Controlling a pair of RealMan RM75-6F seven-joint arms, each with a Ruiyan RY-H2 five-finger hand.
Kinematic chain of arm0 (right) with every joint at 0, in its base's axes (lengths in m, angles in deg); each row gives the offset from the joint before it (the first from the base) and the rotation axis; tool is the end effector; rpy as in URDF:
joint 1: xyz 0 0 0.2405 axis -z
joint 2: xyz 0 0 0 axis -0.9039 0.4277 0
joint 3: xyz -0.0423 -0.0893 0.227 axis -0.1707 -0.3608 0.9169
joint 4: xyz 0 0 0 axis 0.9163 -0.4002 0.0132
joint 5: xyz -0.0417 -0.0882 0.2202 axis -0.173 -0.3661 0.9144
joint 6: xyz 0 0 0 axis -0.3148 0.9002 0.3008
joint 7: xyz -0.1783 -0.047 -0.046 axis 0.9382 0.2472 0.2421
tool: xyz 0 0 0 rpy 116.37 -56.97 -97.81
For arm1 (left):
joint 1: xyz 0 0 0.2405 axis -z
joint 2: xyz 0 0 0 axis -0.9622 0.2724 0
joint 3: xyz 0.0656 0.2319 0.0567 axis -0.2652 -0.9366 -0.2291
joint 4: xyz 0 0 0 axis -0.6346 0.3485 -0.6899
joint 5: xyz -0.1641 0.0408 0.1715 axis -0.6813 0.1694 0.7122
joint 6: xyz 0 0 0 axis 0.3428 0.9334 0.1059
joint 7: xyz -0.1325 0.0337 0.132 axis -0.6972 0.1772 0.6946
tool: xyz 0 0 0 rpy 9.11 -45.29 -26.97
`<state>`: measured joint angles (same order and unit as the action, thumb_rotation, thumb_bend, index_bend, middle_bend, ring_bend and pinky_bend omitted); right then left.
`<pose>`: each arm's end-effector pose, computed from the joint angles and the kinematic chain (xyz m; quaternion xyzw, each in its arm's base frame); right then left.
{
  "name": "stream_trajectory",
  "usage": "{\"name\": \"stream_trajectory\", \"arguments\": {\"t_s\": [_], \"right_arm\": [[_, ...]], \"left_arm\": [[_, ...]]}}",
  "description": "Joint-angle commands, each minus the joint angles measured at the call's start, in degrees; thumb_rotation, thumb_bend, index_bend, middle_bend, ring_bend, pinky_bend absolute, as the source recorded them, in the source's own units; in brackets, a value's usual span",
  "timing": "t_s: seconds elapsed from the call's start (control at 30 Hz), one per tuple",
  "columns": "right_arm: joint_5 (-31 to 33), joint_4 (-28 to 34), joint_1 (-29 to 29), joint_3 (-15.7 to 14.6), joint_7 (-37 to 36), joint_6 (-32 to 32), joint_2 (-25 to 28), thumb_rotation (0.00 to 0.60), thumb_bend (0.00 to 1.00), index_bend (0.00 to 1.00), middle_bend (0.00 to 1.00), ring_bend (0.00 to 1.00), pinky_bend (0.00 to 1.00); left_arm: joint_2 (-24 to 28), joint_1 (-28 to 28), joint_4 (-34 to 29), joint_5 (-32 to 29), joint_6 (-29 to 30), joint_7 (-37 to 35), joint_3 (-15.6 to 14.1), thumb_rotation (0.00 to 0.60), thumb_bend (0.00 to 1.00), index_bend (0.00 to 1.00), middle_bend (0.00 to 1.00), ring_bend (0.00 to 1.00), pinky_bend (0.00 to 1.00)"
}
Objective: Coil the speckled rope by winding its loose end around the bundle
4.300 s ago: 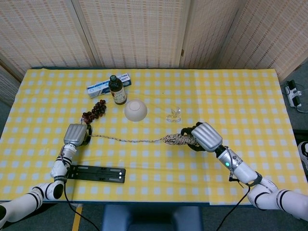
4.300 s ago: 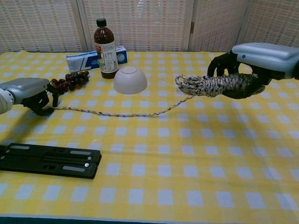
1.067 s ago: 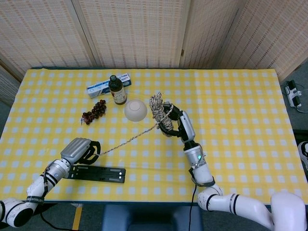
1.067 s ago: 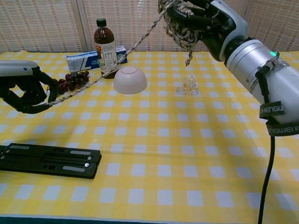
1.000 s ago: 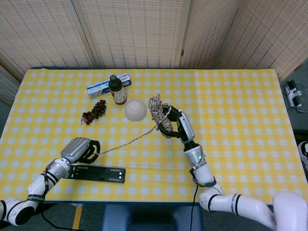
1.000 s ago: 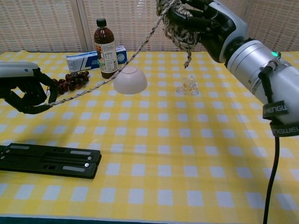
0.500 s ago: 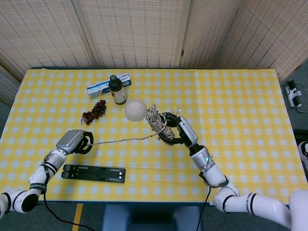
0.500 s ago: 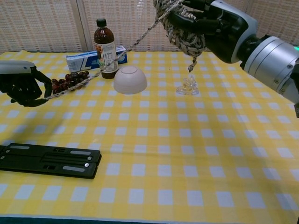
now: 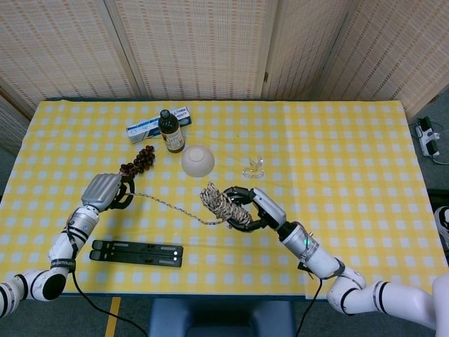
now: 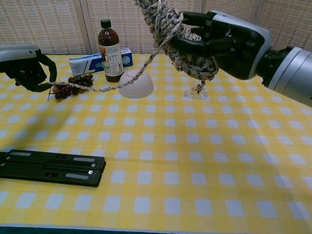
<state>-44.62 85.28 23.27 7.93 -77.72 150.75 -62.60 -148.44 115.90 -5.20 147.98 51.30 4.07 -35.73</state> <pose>-0.0625 -0.3506 -0.0363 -0.4981 0.6374 -0.5863 0.0429 -0.1967 0.4202 0.0301 -0.6880 -0.4498 -0.3555 0.4448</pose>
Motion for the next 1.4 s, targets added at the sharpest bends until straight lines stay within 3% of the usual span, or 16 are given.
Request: {"name": "stream_trajectory", "arguments": {"t_s": [0.03,0.53,0.93,1.17,1.4], "right_arm": [[-0.6,0.4,-1.1,-1.0,1.5,-1.2,0.4,0.6,0.51,0.98,0.77,0.83,0.7],[7.4,4.3,-6.7,-0.9,14.4,-12.4,-1.1,0.6,0.51,0.98,0.78,0.83,0.71],[16.4,4.2,-8.6,1.1,23.5,-17.1,-5.9,0.6,0.51,0.98,0.78,0.84,0.72],[24.3,3.4,-8.5,3.5,27.7,-17.7,-9.7,0.6,0.51,0.99,0.79,0.85,0.72],[33.3,2.1,-6.7,6.9,33.5,-13.0,-14.1,0.6,0.51,0.99,0.79,0.86,0.72]], "left_arm": [[0.8,0.4,-2.2,2.0,2.4,1.7,0.9,0.6,0.51,0.63,0.9,0.81,0.77],[1.8,2.7,-11.1,15.1,13.8,13.9,3.8,0.6,0.51,0.63,0.9,0.81,0.77],[-0.9,6.2,-17.0,16.2,13.0,16.4,5.9,0.6,0.51,0.63,0.9,0.81,0.77],[-2.6,7.3,-19.0,16.6,12.8,17.3,6.0,0.6,0.51,0.62,0.9,0.81,0.77],[-1.0,5.2,-22.8,17.5,13.7,12.9,4.6,0.6,0.51,0.62,0.9,0.81,0.77]]}}
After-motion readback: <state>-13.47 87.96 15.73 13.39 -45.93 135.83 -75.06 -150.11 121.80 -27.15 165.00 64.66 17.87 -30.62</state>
